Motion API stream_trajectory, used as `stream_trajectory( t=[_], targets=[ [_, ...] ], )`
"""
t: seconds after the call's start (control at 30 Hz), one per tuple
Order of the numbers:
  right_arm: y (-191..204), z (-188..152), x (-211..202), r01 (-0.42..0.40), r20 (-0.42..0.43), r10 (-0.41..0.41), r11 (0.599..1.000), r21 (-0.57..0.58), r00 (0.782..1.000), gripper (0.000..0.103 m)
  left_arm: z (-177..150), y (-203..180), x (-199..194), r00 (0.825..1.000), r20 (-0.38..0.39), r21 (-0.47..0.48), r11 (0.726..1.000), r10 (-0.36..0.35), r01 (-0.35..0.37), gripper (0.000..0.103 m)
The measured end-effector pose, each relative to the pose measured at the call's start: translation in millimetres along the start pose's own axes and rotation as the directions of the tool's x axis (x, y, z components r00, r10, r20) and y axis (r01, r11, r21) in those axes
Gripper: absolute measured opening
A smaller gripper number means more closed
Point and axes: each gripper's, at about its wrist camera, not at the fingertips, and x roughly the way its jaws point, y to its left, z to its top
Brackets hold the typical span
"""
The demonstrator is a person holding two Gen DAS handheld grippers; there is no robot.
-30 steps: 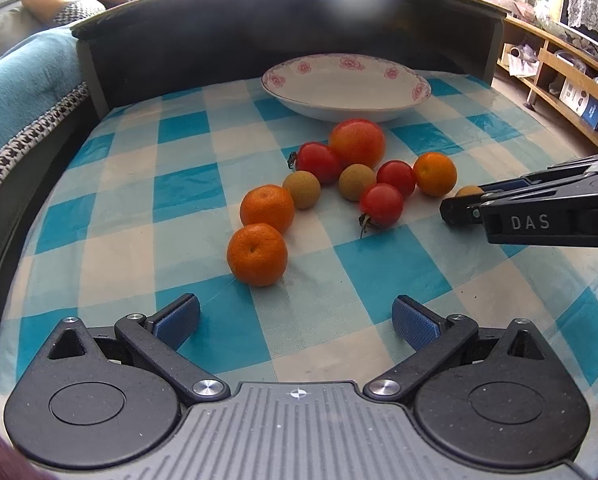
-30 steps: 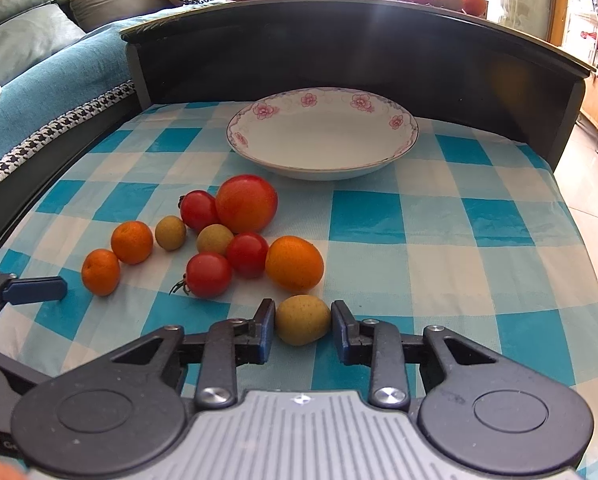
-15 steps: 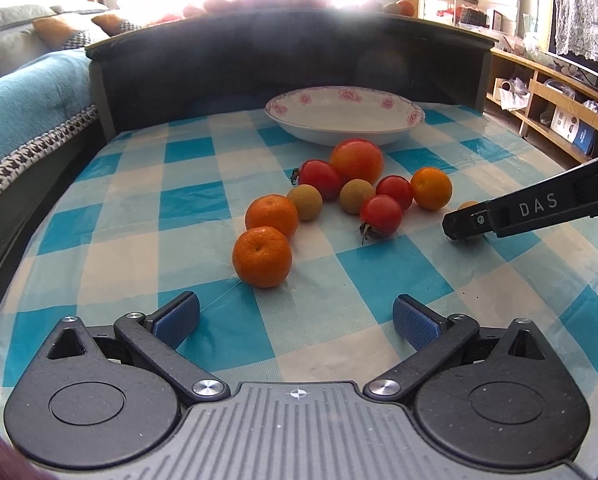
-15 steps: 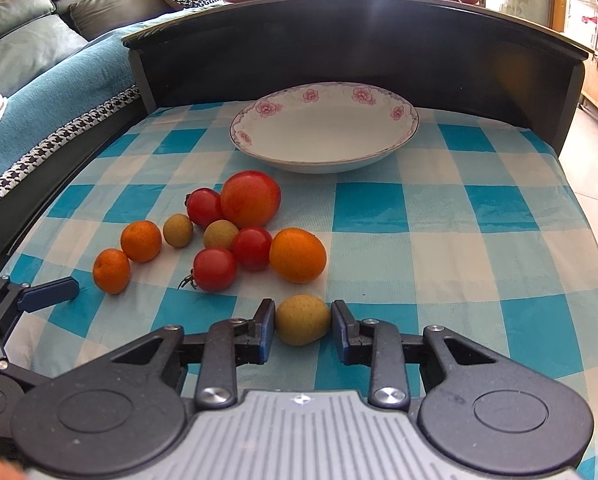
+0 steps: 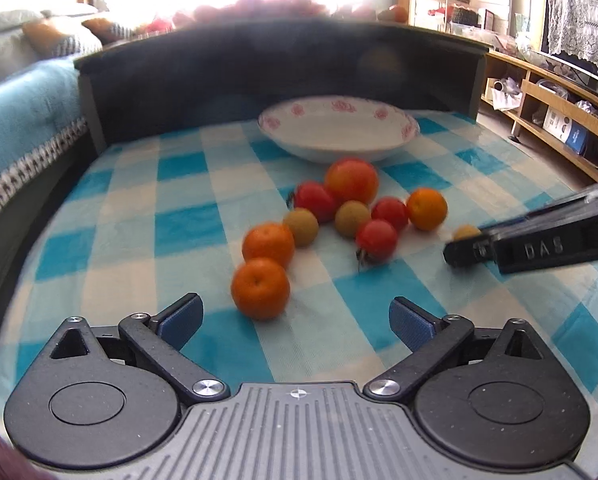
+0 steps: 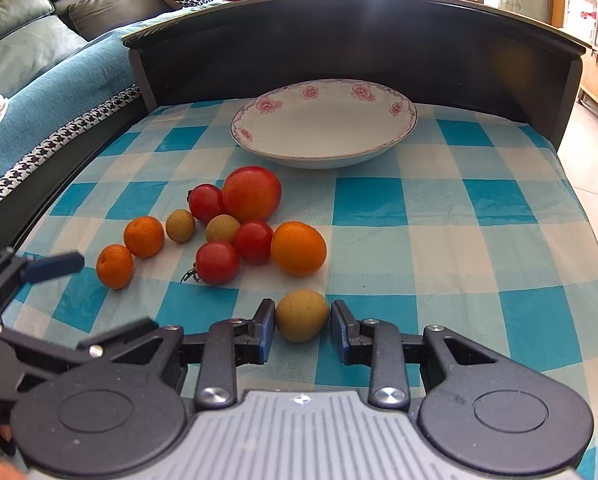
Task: Organize fruits
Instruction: 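Close the left tool on a mandarin while the right tool holds the yellow-brown fruit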
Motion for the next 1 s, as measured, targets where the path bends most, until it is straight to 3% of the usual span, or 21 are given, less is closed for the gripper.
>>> stream_trajectory(
  t=[0.07,0.17,0.27,0.5,0.7,1.0],
  targets=[
    [0.1,-0.3,-0.2,0.0,0.0,0.0,1.0,0.0,1.0,0.033,4.4,-2.3,4.4,1.0,-0.004,0.045,0.999,0.01,-0.01,0.096],
    [-0.1,-0.2,-0.4,0.001,0.0,-0.001,1.0,0.002,1.0,0.033,6.3,-0.1,14.1,0.999,-0.042,0.045,0.999,-0.018,0.019,0.076],
    [0.2,-0.2,-0.3,0.001,-0.001,-0.001,1.0,-0.001,1.0,0.033,7.7,4.9,17.5,0.998,-0.048,-0.001,0.999,-0.038,0.038,0.071],
    [3.4,0.0,-0.9,0.016,-0.014,-0.016,1.0,-0.016,1.0,0.032,8.7,-1.0,12.8,0.998,-0.047,0.037,0.998,-0.046,0.048,0.052],
    [1.7,-4.1,-7.1,0.019,-0.025,-0.019,1.0,-0.006,1.0,0.032,9.2,-3.4,11.2,0.997,-0.059,0.037,0.998,-0.053,0.055,0.042],
    [-0.8,-12.5,-24.2,0.038,-0.038,-0.038,0.999,0.012,0.999,0.032,7.9,-10.7,2.8,0.995,-0.08,0.039,0.997,-0.067,0.07,0.041]
  ],
)
